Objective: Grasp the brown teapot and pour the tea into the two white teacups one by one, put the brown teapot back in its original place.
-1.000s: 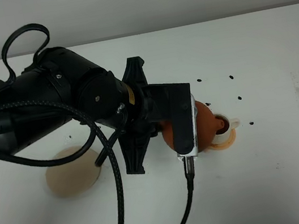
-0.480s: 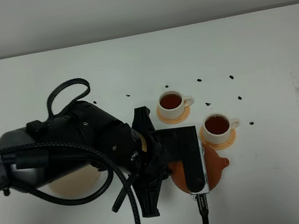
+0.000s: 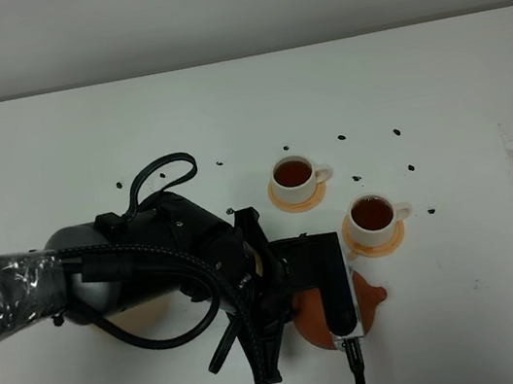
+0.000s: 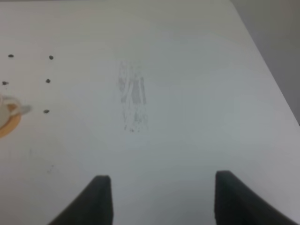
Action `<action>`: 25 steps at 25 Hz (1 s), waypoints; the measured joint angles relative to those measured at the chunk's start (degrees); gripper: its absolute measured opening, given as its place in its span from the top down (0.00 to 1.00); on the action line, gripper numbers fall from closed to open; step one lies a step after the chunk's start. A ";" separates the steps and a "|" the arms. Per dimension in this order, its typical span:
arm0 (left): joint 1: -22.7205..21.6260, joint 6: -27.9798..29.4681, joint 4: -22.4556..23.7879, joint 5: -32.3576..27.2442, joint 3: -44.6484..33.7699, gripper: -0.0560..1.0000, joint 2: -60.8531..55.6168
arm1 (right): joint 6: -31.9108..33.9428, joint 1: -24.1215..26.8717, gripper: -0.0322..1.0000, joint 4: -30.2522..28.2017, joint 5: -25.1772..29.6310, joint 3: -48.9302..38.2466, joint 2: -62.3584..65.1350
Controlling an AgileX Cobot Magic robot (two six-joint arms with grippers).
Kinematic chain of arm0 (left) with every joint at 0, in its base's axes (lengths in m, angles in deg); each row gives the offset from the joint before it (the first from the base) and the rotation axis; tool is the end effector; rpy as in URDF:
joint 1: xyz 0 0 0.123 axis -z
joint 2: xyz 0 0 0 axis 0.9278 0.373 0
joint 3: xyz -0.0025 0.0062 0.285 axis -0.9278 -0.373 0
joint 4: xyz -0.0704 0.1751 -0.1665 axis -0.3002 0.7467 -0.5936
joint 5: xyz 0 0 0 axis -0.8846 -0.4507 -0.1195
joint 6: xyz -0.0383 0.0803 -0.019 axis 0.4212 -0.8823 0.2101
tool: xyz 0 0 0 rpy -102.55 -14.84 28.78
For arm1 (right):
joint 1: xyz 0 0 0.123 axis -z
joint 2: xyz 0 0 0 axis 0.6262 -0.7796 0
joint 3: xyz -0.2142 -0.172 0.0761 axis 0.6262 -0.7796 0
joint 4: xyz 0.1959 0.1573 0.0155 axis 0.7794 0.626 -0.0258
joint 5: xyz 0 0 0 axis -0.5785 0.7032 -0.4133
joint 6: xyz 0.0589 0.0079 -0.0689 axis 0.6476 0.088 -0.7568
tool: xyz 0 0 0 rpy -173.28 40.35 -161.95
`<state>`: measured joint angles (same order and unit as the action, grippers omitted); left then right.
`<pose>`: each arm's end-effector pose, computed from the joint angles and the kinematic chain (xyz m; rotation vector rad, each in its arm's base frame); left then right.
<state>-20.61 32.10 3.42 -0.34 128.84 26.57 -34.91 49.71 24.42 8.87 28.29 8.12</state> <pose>0.2415 -0.2685 0.1487 1.9766 1.8747 -0.0633 -0.0097 0.0018 0.2776 0.1339 2.0681 -0.1552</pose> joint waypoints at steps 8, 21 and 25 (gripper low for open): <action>-2.58 10.40 4.68 -6.60 -3.69 0.87 -13.82 | 0.00 0.00 0.52 0.00 0.00 0.00 0.00; -20.24 38.99 5.58 -15.29 -12.74 0.87 -26.00 | 0.00 0.00 0.52 0.00 0.00 0.00 0.00; -23.34 42.60 5.62 -15.56 -14.65 0.87 -26.05 | 0.00 0.00 0.52 0.00 0.00 0.00 0.00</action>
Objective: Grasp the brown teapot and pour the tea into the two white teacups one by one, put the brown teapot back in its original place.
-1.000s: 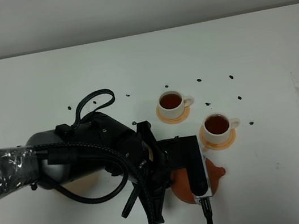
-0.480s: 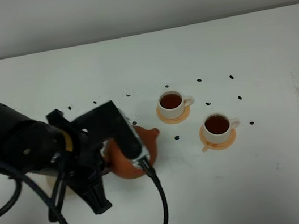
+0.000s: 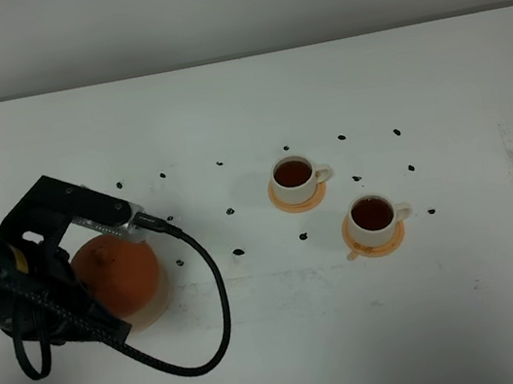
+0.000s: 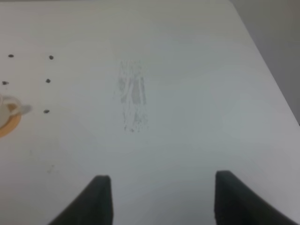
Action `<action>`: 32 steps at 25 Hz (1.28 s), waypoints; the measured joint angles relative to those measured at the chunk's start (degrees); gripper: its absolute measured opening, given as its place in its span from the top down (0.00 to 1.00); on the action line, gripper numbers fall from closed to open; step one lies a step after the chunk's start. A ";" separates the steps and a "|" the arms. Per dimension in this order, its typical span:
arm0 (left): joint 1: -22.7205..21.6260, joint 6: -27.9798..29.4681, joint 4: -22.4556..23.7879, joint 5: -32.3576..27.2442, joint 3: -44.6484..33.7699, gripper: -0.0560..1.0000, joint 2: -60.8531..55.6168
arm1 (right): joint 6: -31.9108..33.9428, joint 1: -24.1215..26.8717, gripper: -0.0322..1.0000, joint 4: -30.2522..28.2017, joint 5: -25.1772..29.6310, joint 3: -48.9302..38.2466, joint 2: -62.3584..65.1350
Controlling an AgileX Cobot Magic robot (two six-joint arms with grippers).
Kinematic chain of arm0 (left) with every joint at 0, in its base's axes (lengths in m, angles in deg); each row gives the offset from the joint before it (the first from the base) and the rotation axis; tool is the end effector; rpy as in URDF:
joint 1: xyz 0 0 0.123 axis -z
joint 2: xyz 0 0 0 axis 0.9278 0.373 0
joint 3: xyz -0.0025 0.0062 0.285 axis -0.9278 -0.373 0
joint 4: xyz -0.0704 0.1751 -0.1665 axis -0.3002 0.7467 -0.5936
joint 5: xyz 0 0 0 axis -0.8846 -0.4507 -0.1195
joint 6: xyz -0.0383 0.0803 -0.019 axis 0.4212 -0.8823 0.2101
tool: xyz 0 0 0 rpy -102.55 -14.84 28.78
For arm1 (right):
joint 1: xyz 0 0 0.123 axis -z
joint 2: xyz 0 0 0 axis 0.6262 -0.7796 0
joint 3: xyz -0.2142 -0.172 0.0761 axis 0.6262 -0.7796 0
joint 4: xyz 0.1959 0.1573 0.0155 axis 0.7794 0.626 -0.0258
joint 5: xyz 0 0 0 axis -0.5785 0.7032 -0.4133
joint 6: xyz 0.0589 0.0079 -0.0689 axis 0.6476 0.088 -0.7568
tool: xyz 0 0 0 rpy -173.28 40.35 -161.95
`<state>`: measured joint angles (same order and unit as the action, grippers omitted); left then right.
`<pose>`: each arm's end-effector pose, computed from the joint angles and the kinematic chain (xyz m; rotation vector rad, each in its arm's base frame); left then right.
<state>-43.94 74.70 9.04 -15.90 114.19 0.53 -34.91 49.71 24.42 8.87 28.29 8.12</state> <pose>0.2326 -0.1038 0.2163 0.7630 2.6945 -0.0626 -0.0097 0.0018 0.2776 0.1339 2.0681 -0.1552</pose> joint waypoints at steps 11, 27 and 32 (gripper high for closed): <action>-6.05 1.83 -0.06 4.88 -4.39 0.87 0.45 | 0.00 0.00 0.52 0.00 0.00 0.00 0.00; -6.72 1.89 -0.09 13.24 -4.29 0.87 9.33 | 0.00 0.00 0.52 0.00 0.00 0.00 0.00; -6.55 1.89 -0.50 14.91 -4.24 0.87 9.33 | 0.00 0.00 0.52 0.00 0.00 0.00 0.00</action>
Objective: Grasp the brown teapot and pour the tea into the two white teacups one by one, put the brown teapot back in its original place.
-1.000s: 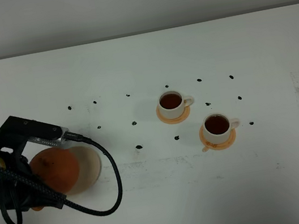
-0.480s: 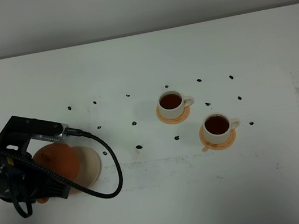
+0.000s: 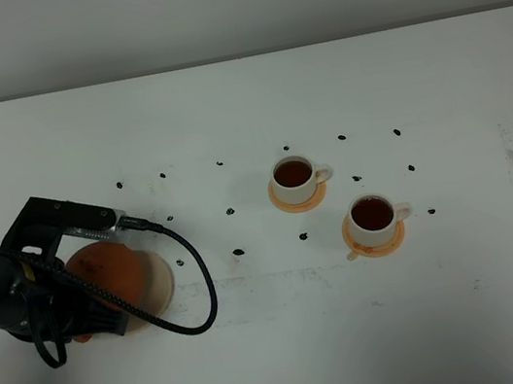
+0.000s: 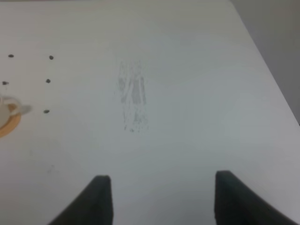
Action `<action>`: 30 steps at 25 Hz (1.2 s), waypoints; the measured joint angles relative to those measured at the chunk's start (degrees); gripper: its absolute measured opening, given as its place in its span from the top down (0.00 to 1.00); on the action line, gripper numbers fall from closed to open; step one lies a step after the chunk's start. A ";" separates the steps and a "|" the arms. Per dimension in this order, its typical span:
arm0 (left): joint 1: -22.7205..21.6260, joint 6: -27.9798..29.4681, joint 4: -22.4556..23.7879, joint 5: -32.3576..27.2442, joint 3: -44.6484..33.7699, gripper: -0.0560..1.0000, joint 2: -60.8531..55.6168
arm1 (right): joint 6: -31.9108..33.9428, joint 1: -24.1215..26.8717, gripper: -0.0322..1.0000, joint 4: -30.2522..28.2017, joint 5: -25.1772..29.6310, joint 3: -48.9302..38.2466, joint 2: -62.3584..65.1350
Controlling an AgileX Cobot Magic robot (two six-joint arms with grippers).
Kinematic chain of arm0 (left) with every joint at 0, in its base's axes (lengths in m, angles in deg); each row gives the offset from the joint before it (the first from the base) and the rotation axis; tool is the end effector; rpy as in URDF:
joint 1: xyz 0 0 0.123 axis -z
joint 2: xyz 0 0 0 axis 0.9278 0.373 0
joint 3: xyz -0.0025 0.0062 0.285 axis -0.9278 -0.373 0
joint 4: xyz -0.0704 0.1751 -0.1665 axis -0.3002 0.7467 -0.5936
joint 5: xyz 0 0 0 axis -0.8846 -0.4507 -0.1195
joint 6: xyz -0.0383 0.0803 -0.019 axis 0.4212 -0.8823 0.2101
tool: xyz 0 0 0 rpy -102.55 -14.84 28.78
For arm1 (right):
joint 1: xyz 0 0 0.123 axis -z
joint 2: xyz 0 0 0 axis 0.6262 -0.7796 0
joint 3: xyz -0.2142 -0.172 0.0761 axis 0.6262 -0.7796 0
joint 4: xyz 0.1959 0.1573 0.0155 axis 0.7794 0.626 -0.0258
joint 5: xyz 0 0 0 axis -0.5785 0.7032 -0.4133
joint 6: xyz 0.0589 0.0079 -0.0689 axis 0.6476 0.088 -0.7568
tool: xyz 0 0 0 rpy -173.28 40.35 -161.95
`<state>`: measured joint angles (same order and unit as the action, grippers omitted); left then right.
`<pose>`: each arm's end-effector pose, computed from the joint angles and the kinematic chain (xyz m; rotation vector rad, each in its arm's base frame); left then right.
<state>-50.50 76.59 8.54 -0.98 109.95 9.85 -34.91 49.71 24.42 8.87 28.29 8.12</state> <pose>0.2590 -0.0821 0.1634 0.5498 2.7212 -0.0556 -0.0097 0.0018 0.2776 0.1339 2.0681 -0.1552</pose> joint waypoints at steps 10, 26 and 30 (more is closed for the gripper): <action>1.67 -0.06 -1.07 0.50 0.50 0.87 3.05 | 0.00 0.00 0.52 0.00 0.00 0.00 0.00; 2.19 -0.06 -0.90 0.65 0.61 0.68 0.55 | 0.00 0.00 0.52 0.00 0.00 0.00 0.00; 2.19 -0.06 -0.90 -2.38 0.61 0.56 -2.25 | 0.00 0.00 0.52 0.00 0.00 0.00 0.00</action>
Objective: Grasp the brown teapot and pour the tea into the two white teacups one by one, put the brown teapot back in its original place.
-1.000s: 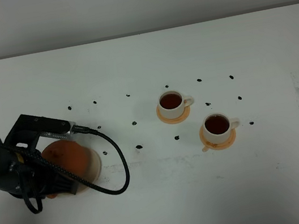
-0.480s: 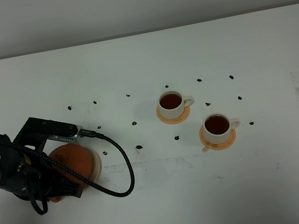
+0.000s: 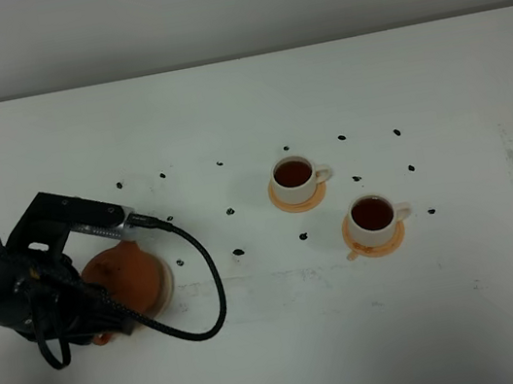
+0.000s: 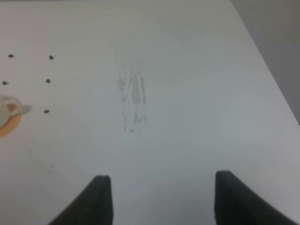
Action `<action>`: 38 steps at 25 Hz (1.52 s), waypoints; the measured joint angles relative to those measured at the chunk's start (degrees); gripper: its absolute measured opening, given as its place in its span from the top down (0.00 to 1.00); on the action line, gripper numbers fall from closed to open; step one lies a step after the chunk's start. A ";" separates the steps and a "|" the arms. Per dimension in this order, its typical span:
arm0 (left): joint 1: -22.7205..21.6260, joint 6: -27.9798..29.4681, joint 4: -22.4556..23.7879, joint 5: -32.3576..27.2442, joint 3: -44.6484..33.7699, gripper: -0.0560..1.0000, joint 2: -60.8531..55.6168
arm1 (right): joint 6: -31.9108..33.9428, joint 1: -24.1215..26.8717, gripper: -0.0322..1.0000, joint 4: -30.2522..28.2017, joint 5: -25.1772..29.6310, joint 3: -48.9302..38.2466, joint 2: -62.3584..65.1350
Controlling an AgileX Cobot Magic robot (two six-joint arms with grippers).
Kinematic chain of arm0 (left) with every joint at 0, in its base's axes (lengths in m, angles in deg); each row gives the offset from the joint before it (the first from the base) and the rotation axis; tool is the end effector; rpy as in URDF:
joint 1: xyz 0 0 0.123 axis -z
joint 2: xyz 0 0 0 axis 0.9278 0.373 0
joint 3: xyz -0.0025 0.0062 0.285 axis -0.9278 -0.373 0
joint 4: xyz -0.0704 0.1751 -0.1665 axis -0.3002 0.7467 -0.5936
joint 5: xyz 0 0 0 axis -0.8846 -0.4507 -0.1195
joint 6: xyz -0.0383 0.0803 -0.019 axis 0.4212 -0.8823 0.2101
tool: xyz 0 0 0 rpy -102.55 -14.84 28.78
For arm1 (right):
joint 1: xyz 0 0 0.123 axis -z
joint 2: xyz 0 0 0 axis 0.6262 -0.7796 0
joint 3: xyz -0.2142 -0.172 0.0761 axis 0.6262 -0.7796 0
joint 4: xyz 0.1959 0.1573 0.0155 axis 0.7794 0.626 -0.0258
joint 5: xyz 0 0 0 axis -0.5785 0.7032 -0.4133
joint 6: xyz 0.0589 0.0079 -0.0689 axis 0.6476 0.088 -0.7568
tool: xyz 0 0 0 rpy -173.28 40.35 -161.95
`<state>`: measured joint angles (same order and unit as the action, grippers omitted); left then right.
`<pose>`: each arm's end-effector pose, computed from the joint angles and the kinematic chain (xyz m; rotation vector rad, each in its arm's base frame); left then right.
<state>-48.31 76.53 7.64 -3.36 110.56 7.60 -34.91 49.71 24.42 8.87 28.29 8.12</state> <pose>0.2528 -0.0916 0.1751 0.5847 2.7069 -0.0802 -0.0097 0.0018 0.2776 0.1339 2.0681 -0.1552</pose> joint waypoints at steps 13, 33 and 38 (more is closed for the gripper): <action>-10.47 -0.11 1.34 -6.89 0.00 0.54 -21.40 | 0.00 0.00 0.52 0.00 0.00 0.00 0.00; -13.75 5.30 1.67 -24.28 -10.76 0.54 -61.32 | 0.00 0.00 0.52 0.00 0.00 0.00 0.00; -16.07 6.93 -0.17 -31.34 -13.77 0.54 -70.14 | 0.00 0.00 0.52 0.00 0.00 0.00 0.00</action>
<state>-64.38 83.46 7.47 -34.70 96.79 -62.53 -34.91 49.71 24.42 8.87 28.29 8.12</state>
